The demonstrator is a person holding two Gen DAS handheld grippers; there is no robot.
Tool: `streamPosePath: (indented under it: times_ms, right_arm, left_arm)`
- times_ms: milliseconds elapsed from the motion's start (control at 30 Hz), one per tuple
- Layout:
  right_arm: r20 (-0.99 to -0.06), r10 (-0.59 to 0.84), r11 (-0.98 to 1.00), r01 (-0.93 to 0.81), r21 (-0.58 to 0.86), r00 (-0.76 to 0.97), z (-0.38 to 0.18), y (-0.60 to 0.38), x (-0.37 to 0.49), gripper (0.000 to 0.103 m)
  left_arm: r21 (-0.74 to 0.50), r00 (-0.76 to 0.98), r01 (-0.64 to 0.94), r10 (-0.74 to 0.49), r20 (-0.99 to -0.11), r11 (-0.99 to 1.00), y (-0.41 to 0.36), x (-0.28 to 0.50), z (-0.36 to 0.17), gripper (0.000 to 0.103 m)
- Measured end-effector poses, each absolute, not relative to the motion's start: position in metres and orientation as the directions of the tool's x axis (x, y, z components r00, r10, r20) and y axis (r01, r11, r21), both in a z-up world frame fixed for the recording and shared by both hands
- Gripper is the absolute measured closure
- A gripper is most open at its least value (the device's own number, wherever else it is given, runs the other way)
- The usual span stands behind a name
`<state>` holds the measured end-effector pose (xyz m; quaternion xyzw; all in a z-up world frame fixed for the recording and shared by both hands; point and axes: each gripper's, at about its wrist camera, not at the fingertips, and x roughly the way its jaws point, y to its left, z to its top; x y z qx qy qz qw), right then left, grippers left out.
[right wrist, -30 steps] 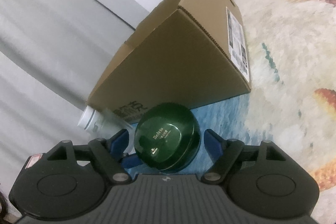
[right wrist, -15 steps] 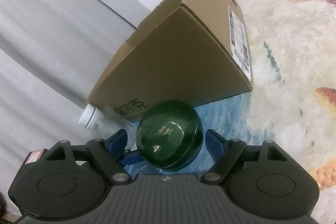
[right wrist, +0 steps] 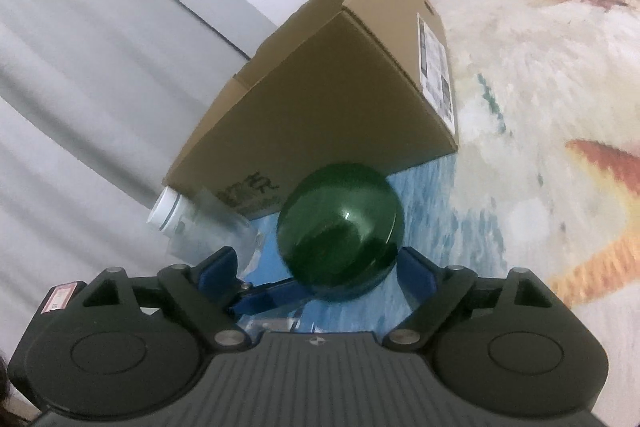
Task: Organize rigid objects
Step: 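Lift the green jar with the right gripper while the left tool hovers beside it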
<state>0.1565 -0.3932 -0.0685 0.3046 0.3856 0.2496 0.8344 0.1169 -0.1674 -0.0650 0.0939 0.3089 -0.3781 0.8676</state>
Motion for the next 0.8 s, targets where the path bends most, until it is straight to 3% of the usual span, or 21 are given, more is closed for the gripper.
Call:
streamPosePath:
  times_ms: [500, 800]
  right_arm:
    - [-0.547, 0.481, 0.839, -0.178, 0.514, 0.686, -0.041, -0.388, 0.136, 0.013]
    - [-0.587, 0.463, 0.867, -0.202, 0.455, 0.664, -0.045, -0.364, 0.161, 0.013]
  left_arm:
    - [-0.009, 0.626, 0.674, -0.577, -0.525, 0.739, -0.157, 0.123, -0.051, 0.001]
    - [-0.001, 0.654, 0.643, -0.549, -0.52, 0.766, -0.161, 0.145, -0.051, 0.011]
